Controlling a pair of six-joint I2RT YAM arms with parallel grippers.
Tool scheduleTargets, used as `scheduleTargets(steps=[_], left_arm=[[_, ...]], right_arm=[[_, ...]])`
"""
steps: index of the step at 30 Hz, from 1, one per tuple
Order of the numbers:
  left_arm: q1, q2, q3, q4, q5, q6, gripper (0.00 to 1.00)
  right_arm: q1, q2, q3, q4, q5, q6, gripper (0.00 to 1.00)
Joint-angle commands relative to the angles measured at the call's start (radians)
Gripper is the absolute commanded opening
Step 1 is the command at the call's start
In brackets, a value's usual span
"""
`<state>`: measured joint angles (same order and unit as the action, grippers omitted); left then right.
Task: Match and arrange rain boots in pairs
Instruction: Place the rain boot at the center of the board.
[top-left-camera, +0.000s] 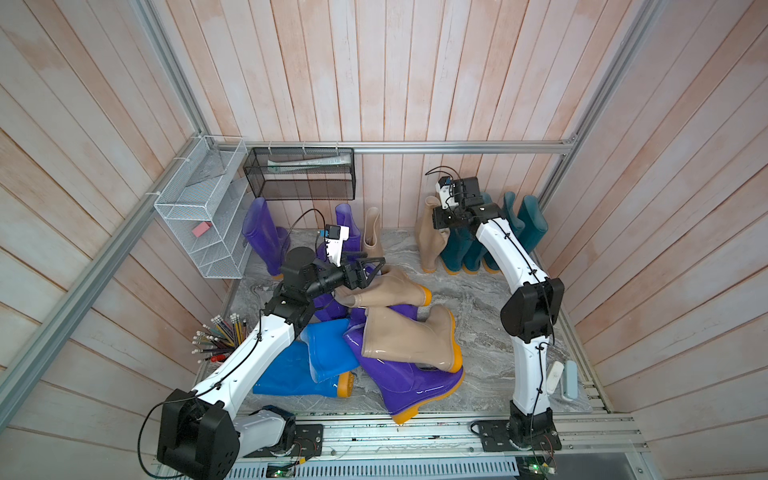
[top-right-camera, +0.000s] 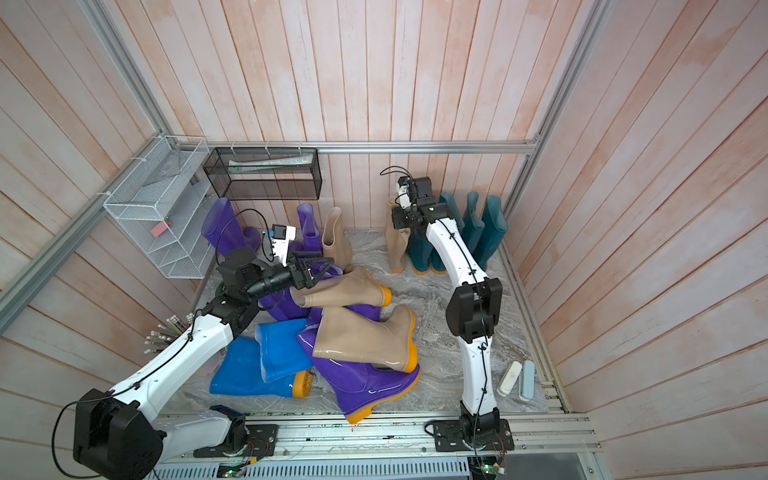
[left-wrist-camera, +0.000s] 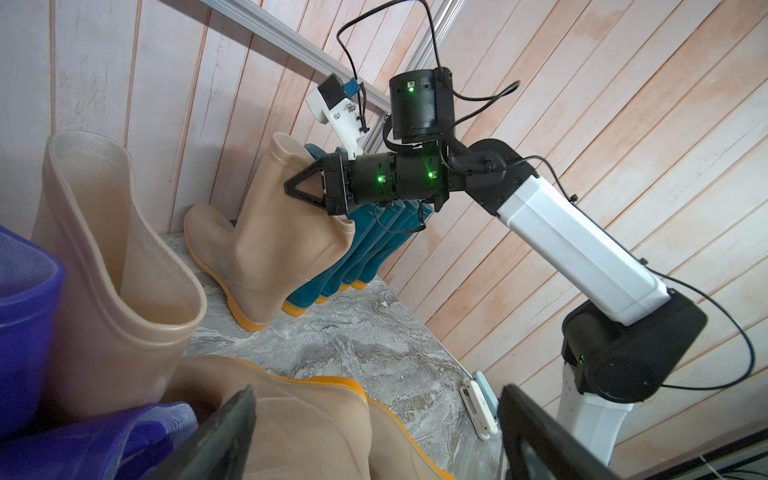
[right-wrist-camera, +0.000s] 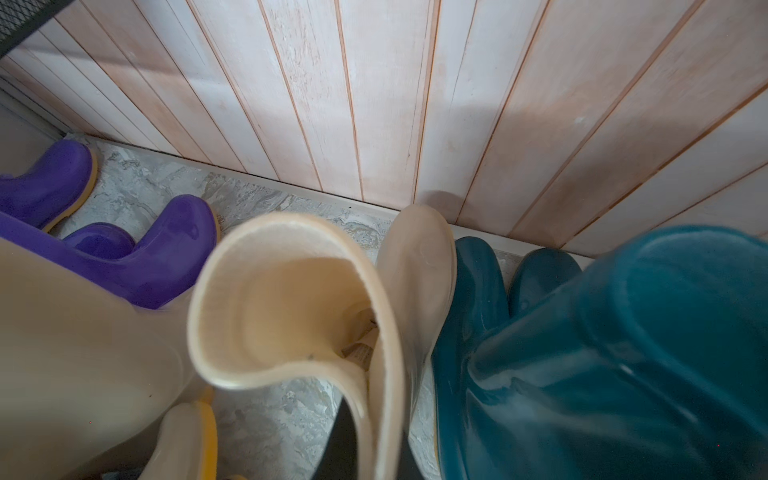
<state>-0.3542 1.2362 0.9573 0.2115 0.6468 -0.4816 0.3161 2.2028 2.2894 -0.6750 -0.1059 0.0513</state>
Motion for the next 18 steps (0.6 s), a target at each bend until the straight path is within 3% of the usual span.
scheduleTargets(steps=[1, 4, 10, 18], left_arm=[[0.004, 0.006, 0.021, -0.007, 0.001, 0.016, 0.94], [0.004, 0.008, 0.022, -0.007, 0.001, 0.014, 0.94], [0.005, 0.005, 0.022, -0.005, 0.004, 0.013, 0.94], [0.004, 0.003, 0.022, -0.004, 0.007, 0.010, 0.94]], right_arm=[[-0.002, -0.005, 0.047, 0.005, -0.031, -0.007, 0.00], [0.013, -0.050, 0.028, 0.031, -0.098, 0.014, 0.00], [0.041, -0.146, -0.076, 0.119, -0.068, 0.039, 0.00], [0.028, -0.110, -0.070, 0.107, -0.059, 0.069, 0.00]])
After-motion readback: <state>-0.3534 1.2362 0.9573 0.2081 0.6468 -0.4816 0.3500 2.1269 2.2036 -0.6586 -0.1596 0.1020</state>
